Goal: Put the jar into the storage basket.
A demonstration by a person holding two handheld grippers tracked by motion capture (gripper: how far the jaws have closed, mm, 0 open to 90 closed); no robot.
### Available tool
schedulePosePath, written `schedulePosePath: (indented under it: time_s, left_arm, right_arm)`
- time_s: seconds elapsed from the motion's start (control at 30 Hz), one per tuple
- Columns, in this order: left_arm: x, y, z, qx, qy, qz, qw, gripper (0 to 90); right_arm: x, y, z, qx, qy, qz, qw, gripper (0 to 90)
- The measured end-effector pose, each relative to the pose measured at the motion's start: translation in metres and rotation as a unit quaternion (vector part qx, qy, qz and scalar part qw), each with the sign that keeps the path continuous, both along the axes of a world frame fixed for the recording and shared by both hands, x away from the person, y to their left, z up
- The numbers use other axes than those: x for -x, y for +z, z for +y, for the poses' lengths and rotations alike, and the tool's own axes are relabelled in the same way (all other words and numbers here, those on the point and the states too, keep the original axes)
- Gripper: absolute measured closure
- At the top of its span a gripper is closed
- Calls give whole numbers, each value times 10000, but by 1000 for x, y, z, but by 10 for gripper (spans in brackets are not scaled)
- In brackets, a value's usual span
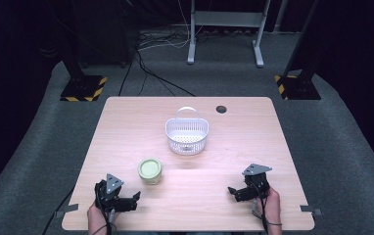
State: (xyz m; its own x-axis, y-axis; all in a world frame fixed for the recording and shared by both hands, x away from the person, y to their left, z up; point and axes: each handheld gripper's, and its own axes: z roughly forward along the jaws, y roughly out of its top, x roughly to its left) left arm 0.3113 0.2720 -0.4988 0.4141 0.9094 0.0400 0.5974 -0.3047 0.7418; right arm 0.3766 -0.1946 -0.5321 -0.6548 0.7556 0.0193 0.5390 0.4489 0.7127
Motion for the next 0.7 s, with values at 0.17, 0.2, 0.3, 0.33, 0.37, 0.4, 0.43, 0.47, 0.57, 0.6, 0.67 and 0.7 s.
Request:
schedulePosePath:
  time_s: [0.17, 0.2, 0.3, 0.33, 0.37, 0.4, 0.43, 0.47, 0.57, 0.6, 0.67, 0.7]
  left_arm:
    - [-4, 5, -9, 9, -13, -21, 10000, 4]
    - [-5, 6, -11, -23, -28, -7, 10000, 4]
    - [-8, 8, -15, -52, -62, -4, 10000, 4]
    - [-9, 9, -16, -53, -76, -5, 10000, 4]
    - [-10, 10, -17, -44, -96, -2, 9999, 4]
    - [-11, 11, -19, -30, -108, 5, 9999, 4]
    - [-12, 11, -20, -26, -104, -5, 9999, 4]
    - [-13, 12, -21, -24, -111, 10, 9999, 4]
    - [-16, 14, -25, -17, -157, 31, 9999, 4]
    - [-16, 15, -27, -8, -168, 20, 9999, 4]
    - [-19, 18, -31, -47, -210, 13, 9998, 4]
    - [-19, 18, -31, -47, -210, 13, 9998, 4]
  right_arm:
    - [0, 0, 0, -8, 26, 6, 10000, 0]
    - [0, 0, 0, -16, 29, 8, 10000, 0]
    - [0, 0, 0, -22, 32, 10, 10000, 0]
    - [0, 0, 0, -19, 32, 8, 10000, 0]
    - [0, 0, 0, -23, 31, 10, 10000, 0]
    - [0, 0, 0, -26, 32, 10, 10000, 0]
    - [0, 0, 0, -28, 32, 10, 10000, 0]
    - [0, 0, 0, -26, 32, 10, 10000, 0]
    - [0, 0, 0, -26, 32, 10, 10000, 0]
    - [0, 0, 0, -25, 32, 9, 10000, 0]
    - [0, 0, 0, -28, 33, 10, 10000, 0]
    - [0, 0, 0, -28, 33, 10, 10000, 0]
